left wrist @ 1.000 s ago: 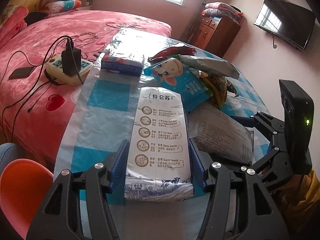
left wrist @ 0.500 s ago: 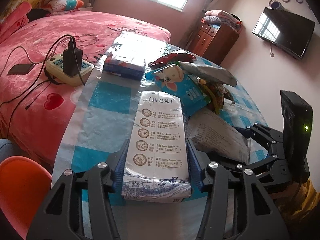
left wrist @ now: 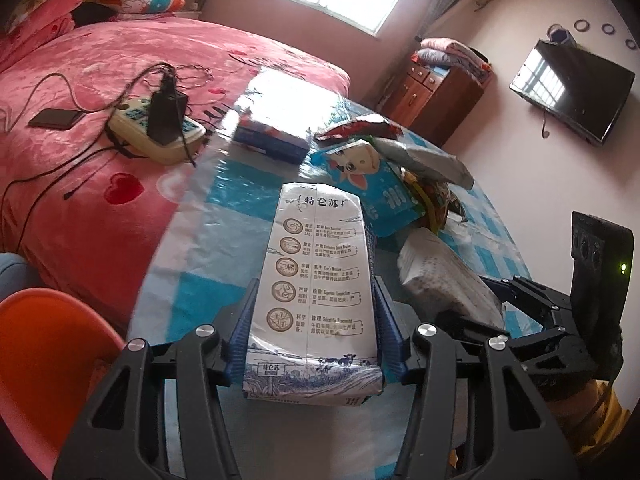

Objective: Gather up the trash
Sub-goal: 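Carry both items to the orange bucket and open both tools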

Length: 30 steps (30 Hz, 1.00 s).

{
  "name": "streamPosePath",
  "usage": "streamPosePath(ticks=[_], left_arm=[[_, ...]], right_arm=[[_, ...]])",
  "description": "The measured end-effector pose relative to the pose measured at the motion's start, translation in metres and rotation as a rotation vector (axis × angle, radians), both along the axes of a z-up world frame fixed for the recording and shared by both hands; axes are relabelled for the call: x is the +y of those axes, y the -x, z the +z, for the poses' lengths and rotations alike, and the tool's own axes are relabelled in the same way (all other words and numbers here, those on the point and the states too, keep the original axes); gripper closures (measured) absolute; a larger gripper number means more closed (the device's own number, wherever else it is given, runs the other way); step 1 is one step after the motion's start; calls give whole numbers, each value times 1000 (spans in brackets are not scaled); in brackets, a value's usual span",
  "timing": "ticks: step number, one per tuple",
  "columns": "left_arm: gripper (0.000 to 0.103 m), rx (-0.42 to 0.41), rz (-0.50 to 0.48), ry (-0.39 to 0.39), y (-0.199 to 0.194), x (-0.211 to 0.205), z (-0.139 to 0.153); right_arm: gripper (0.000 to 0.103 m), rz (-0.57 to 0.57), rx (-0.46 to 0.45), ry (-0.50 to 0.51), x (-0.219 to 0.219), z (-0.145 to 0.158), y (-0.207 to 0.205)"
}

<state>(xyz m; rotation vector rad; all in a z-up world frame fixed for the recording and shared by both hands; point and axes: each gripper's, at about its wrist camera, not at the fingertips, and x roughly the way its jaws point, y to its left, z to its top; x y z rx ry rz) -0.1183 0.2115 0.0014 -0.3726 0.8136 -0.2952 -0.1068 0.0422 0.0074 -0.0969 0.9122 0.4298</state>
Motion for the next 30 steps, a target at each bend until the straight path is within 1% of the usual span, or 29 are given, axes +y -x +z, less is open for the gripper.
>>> streamPosePath(ticks=[6,11,17,19,22,23,24,25,26,27,28,30], left_arm=[[48,-32,72,-1,22,28,13],[48,-37,164,-21,45,63,17],[48,2,284,-52,76,108,6],[48,12,329,-84,87,120,1],[48,39,385,-93,101,141,-10],[48,52,406,-109,105,147,-14],[47,67,431,-130,108,154,-19],[39,80,450,-143,110,158,-23],[30,90,464,-151,112,162,-26],[27,105,494,-164,115,169,-30],[25,118,518,-171,117,173,-33],[25,139,545,-178,121,179,-36]], right_arm=[[24,36,15,-93,20,16,4],[24,116,30,-170,55,30,6],[23,243,74,-234,112,35,9],[23,285,89,-244,134,35,10],[23,345,103,-256,166,34,12],[23,361,110,-257,178,32,13],[21,372,117,-260,185,30,12],[21,386,125,-263,195,27,12],[20,400,138,-263,204,22,12],[17,404,146,-264,208,18,11],[16,397,159,-269,212,14,10],[15,379,177,-283,212,9,10]])
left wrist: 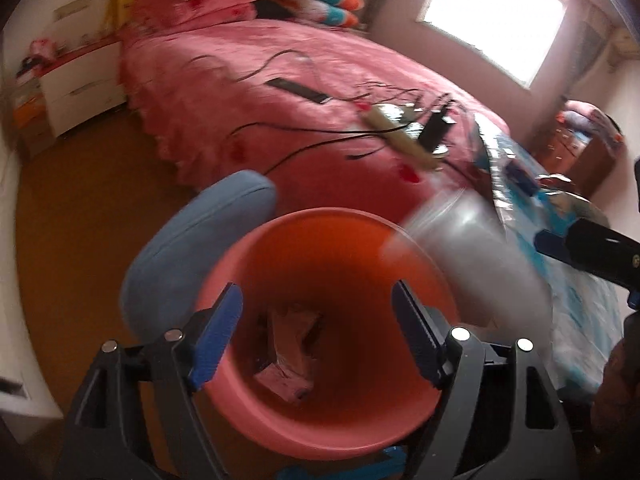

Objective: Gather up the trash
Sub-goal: 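Carry both items to the orange bucket and open both tools, then move both tools back to the table toward the snack wrappers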

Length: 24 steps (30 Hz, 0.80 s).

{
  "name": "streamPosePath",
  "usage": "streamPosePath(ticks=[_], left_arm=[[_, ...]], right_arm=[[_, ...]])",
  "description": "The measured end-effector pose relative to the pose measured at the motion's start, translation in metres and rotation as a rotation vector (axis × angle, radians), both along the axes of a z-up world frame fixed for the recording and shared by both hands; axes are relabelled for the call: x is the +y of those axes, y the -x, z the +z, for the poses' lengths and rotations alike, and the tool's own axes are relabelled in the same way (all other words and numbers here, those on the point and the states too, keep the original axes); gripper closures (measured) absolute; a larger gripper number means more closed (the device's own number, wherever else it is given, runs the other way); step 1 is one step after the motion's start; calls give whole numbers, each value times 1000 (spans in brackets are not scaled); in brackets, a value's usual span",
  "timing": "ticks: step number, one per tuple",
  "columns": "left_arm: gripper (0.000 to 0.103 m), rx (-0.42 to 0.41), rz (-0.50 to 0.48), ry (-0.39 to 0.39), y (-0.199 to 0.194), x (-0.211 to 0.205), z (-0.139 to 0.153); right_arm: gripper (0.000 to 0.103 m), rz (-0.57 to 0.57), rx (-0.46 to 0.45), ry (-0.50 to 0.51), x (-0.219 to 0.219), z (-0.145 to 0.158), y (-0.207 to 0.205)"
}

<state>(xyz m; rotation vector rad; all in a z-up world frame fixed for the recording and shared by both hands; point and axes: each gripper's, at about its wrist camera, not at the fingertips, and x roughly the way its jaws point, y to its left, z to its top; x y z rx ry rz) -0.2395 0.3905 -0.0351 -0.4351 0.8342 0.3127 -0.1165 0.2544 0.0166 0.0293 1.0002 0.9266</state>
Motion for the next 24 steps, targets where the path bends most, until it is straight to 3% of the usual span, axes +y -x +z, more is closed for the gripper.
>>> streamPosePath(ticks=[8,24], left_arm=[[22,4,15,-11,6,3,2],[21,-1,-61,14,-3,-42,19]], right_arm=[[11,-92,-106,12,-35,11,9],[11,-184,-168,11,-97,-4,18]])
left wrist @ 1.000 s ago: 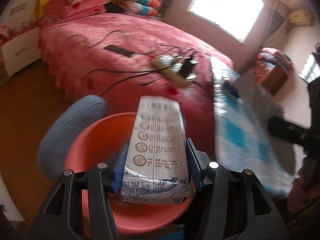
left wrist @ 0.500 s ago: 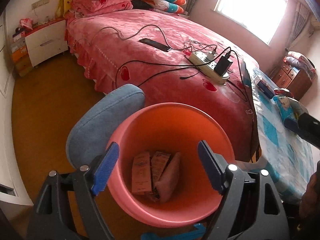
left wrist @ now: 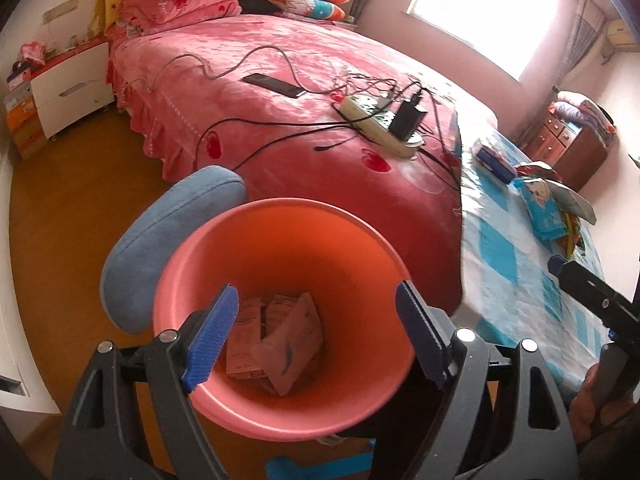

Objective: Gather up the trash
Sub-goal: 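Move both tools back to the table toward the snack wrappers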

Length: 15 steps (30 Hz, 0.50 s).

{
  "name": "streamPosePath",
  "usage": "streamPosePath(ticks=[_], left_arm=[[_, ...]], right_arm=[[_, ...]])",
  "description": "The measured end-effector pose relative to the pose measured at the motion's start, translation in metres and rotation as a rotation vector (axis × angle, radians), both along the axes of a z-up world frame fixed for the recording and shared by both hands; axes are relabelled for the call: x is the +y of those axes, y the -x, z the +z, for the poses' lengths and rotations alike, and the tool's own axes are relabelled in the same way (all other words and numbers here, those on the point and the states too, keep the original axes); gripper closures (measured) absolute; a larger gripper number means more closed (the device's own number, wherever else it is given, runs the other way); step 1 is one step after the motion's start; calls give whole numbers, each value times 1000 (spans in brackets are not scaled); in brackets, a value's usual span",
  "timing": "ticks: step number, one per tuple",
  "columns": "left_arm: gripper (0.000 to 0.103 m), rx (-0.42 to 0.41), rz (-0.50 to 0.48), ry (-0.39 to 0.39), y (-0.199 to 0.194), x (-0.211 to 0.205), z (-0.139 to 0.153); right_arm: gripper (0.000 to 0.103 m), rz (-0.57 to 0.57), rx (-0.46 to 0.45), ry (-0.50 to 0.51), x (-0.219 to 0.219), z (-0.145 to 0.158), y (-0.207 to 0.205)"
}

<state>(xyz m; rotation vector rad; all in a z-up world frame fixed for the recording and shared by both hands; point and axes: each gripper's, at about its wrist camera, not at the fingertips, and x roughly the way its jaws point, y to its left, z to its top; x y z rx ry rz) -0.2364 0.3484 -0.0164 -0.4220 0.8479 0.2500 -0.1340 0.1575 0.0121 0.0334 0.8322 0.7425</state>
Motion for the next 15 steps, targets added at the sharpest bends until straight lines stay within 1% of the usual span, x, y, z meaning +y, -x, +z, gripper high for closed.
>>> streamPosePath(ticks=[4,9,15], left_arm=[[21,2,-32,-12,-4,-16,6],[21,7,-68,-30,-9,-37,12],[21,16,-93,-43,-15,-58,17]], right_arm=[[11,-9,-11,-13,-12,1,3],[11,-28,-4,-35,-31,-2,2],[11,-46,-2,-63,-54,-3,1]])
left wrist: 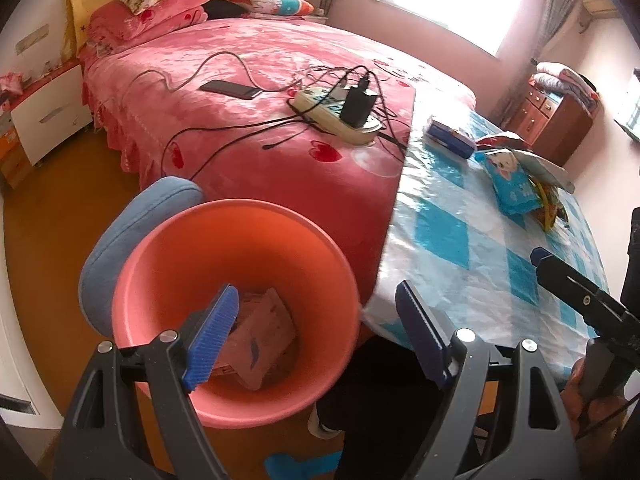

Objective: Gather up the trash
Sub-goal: 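Move both tools back to the table toward the snack wrappers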

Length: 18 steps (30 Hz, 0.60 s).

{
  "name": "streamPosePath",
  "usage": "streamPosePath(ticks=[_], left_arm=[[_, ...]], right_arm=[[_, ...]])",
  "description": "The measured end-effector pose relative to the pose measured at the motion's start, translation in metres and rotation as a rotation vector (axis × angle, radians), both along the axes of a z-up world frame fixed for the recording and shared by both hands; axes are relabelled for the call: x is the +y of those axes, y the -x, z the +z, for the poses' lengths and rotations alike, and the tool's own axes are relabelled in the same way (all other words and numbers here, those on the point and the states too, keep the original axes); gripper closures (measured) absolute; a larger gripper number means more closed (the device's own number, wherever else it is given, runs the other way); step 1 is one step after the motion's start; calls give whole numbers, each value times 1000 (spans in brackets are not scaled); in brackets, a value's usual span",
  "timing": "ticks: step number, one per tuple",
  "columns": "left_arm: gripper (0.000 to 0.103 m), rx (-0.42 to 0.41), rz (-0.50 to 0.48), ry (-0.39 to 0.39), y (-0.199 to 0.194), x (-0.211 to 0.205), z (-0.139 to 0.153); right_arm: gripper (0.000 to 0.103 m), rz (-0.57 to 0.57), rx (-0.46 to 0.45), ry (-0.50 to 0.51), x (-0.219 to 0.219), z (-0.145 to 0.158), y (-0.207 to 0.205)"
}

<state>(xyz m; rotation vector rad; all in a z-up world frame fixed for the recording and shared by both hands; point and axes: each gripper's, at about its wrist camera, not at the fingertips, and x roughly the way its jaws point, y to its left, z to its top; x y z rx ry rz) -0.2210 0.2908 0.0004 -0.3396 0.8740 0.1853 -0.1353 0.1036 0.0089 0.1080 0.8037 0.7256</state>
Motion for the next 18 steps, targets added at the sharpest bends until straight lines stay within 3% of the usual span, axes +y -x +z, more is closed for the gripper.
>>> streamPosePath(ticks=[18], left_arm=[[22,4,-115,-59,-41,-74,23]], right_arm=[[11,-99,-40,-93,-72,12,-11]])
